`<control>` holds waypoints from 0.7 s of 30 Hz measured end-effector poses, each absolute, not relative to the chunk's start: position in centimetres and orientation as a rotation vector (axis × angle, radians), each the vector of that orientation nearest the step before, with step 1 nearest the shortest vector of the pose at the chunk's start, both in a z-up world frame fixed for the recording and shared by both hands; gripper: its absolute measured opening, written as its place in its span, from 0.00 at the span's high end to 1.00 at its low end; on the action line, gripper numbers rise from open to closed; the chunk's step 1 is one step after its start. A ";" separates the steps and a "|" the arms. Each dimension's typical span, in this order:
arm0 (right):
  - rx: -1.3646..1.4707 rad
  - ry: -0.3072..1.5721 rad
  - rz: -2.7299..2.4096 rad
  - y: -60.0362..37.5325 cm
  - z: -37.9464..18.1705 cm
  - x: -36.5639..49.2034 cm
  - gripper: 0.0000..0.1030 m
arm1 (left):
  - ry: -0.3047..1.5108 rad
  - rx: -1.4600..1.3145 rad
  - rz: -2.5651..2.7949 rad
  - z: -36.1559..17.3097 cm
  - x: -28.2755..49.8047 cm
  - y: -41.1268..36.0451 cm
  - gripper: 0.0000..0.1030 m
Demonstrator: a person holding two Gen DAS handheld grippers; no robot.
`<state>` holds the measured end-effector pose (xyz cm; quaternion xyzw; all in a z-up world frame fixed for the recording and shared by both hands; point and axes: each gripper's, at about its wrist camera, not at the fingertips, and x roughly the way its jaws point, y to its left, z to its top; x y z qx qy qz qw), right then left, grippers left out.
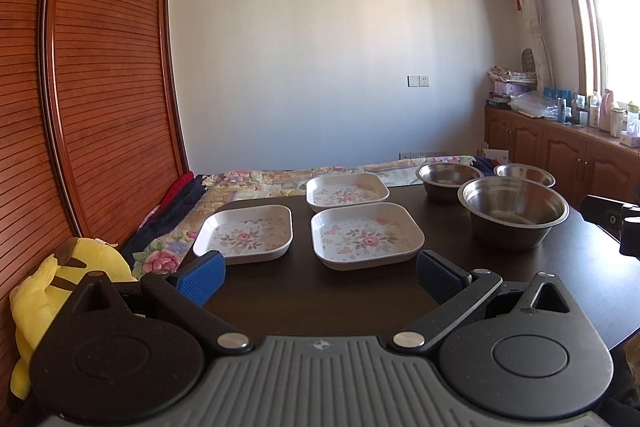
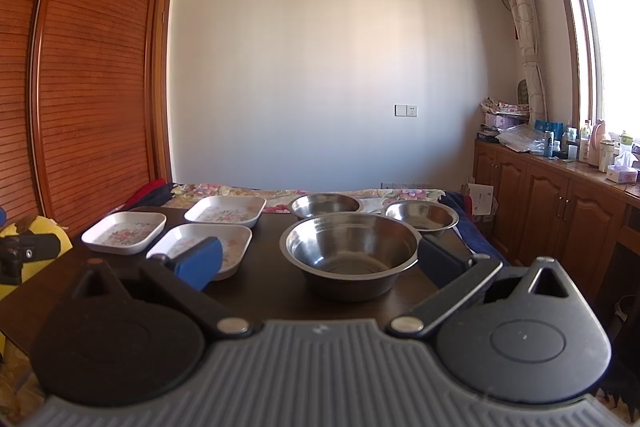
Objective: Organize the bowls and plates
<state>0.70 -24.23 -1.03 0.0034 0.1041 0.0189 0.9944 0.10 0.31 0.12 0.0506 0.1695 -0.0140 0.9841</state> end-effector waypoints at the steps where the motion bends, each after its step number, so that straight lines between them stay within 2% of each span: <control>1: 0.008 0.210 0.040 -24.2 -1.0 0.8 0.00 | 0.345 0.101 -0.028 0.0 0.2 0.4 0.00; 21: -0.026 0.221 0.105 -22.3 -2.4 3.7 0.00 | 0.389 0.106 -0.014 -1.9 3.7 1.5 0.00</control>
